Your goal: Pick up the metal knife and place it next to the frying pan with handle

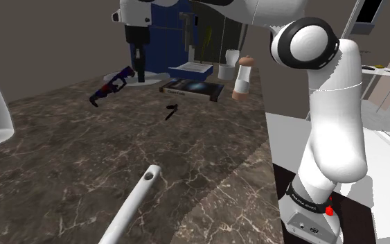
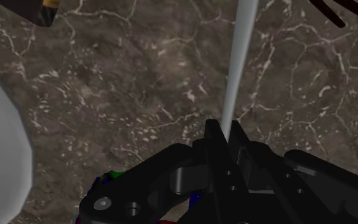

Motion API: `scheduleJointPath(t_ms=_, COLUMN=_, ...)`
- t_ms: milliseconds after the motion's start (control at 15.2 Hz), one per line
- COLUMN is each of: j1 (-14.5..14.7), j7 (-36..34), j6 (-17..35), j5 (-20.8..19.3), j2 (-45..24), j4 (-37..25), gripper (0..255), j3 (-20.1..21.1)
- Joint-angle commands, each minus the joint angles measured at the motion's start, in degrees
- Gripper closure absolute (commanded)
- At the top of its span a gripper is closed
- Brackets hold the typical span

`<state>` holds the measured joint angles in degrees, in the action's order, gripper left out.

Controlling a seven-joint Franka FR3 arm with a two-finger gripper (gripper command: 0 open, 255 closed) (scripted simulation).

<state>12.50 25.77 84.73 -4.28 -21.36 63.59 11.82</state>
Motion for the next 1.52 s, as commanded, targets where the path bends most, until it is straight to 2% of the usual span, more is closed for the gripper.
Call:
scheduleJointPath(t_ms=0, j1=0.4, j7=-0.1, j6=-2.4, j5=-0.2, j2=-1.1, j4=-3.6, gripper=255, j3=0.0)
scheduleJointPath(t_ms=396, j1=1.6, j7=-0.1, j6=-9.6, j5=-1.2, j2=-5.5, j4=-15.0, gripper=255, j3=-0.1)
scheduleJointPath(t_ms=594, j1=3.0, j7=-3.4, j6=-6.4, j5=-0.4, j2=0.0, j4=-6.4, gripper=255, j3=1.0)
scheduleJointPath(t_ms=858, j1=5.4, j7=-7.9, j6=-4.0, j5=0.2, j2=4.9, j4=1.0, gripper=255, j3=2.5)
scheduleJointPath(t_ms=1452, j1=11.8, j7=-18.8, j6=-1.6, j5=0.8, j2=10.4, j4=9.0, gripper=255, j3=6.5)
